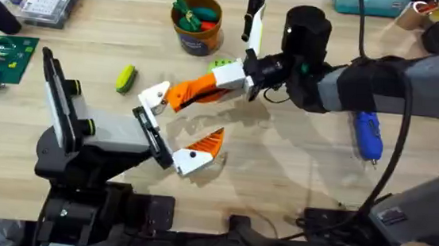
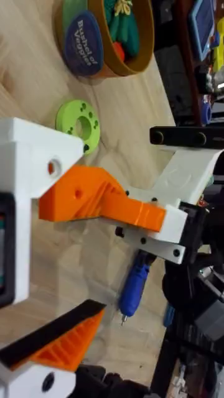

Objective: Pick up the gripper from the table and insert it into the empty holder that is missing its gripper. Then pick up a screw, insert it into the mounting hole, and use the screwdriver to tighten it. Finally, clean up the table by picking up the vegetable and placing it into the bucket.

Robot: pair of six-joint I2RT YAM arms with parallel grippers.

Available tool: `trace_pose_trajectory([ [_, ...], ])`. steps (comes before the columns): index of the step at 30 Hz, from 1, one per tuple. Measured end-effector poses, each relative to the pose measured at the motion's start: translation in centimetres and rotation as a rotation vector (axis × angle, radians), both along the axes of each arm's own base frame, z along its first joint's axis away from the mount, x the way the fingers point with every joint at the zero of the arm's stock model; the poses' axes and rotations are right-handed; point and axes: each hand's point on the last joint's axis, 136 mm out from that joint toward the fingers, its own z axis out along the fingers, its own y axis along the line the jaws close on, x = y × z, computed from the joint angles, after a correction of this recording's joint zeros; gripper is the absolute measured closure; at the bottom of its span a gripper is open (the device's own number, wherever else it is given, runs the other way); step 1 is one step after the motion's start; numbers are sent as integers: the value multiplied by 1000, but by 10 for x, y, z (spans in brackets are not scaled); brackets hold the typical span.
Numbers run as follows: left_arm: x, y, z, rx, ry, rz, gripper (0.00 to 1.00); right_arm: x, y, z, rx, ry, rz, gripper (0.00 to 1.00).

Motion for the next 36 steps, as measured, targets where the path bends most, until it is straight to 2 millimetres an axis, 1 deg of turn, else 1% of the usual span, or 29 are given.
trace_pose_trajectory([
  [12, 0, 0, 0, 3, -4, 2, 14, 1, 1, 3, 1, 18, -3, 981],
  [27, 1, 1, 0, 3, -3, 9, 14, 3, 5, -1, -15, 28, -29, 981],
  [32, 1, 1, 0, -3, 6, 9, 14, 2, 8, -7, -22, 37, -25, 981],
  [36, 2, 1, 0, -9, 15, 14, 14, 2, 11, -8, -26, 34, -33, 981],
])
